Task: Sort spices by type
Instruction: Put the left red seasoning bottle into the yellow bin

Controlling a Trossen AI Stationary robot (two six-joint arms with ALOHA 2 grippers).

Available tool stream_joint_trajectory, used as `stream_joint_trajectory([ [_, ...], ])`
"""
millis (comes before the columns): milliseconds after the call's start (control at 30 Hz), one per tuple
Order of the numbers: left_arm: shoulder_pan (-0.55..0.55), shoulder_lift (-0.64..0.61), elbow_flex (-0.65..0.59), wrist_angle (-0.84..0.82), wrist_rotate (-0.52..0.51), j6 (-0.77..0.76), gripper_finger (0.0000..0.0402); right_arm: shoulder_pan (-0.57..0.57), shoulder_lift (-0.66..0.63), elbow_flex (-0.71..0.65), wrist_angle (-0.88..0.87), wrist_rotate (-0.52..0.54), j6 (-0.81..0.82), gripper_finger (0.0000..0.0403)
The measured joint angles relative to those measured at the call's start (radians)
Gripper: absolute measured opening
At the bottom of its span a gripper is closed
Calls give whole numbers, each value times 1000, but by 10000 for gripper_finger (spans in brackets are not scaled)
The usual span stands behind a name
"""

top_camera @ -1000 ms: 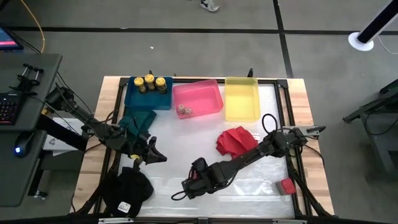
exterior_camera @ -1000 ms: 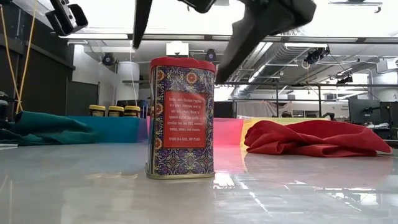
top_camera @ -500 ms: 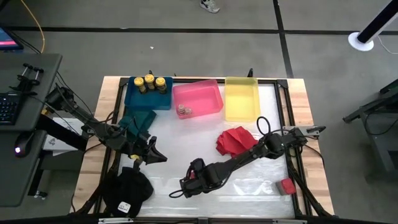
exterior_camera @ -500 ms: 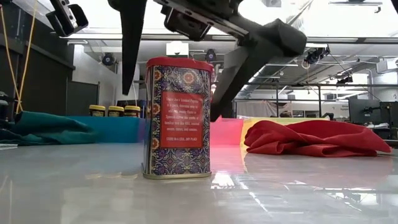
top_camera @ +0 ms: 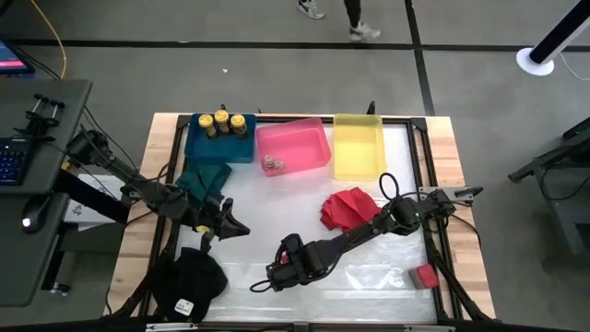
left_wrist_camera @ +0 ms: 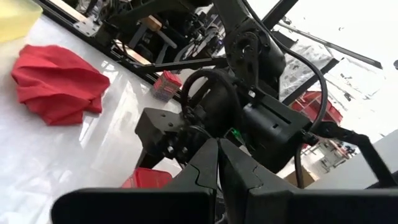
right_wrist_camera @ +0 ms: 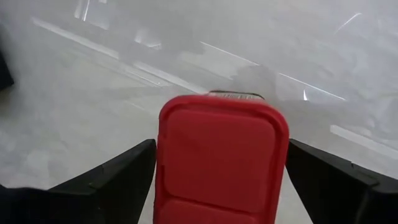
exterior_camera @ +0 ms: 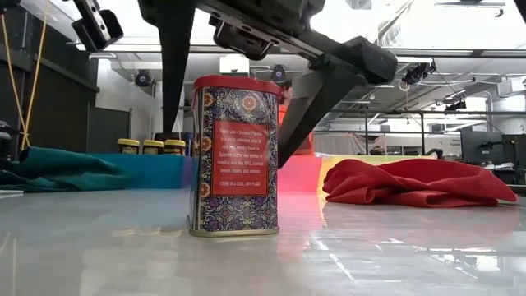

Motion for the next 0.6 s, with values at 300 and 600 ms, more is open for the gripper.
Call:
stream_joint_trajectory([
  [300,43,0,0,1,-5,63,0,-20,0,0,-24,-5,-24,296],
  [600,135,0,0,10,-11,110,0,-65,-52,114,-327,83,-96,200],
])
